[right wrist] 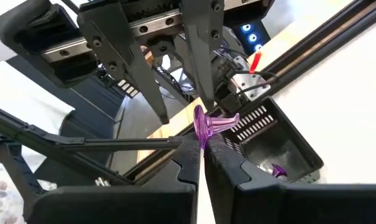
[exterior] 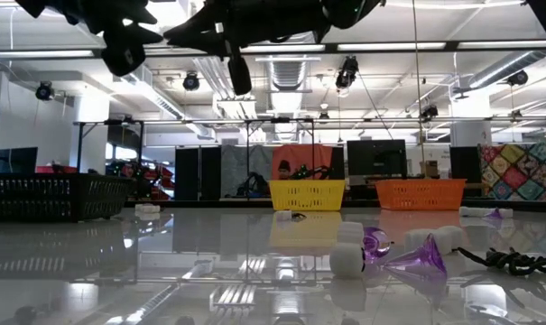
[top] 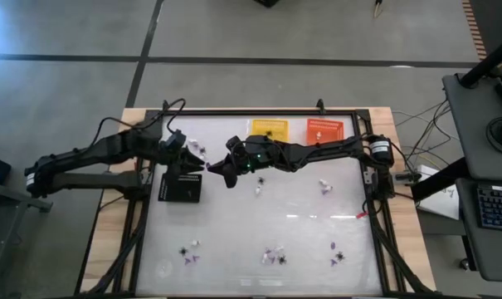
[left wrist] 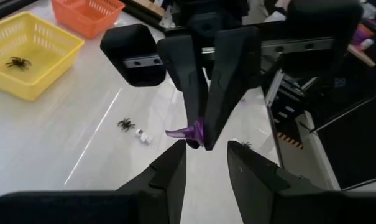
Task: Sort Halloween decoration
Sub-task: Put the purple witch hat toy into the black bin
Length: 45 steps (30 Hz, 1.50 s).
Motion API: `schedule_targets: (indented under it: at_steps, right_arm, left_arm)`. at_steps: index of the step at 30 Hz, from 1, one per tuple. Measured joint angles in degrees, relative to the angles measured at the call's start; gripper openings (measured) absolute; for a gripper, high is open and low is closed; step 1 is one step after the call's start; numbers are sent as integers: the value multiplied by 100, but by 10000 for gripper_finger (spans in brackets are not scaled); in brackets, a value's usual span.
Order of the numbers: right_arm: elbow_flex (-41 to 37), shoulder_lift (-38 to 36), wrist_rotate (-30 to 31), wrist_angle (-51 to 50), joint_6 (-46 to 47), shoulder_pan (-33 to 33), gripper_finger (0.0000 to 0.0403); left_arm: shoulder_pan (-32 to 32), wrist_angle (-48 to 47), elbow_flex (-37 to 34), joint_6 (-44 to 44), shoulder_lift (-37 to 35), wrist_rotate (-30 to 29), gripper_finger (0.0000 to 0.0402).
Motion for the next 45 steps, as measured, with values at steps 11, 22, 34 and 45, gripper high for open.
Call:
schedule_targets:
  at_steps: [11, 22, 34, 45]
  right_arm:
    - [0, 0, 0, 4, 0, 2, 9]
    - [0, 0, 0, 2, 2, 37, 9]
    - [-2, 0, -2, -6, 2, 39, 9]
    - [-4, 4, -2, -16, 9, 37, 9]
  left_arm:
    - [0, 278, 0, 44, 95, 2, 100]
    - [0, 380, 0, 4, 369, 2, 100]
    - [-1, 424, 0, 140, 448, -6, 51]
    - [0, 429, 0, 195, 446, -1, 2]
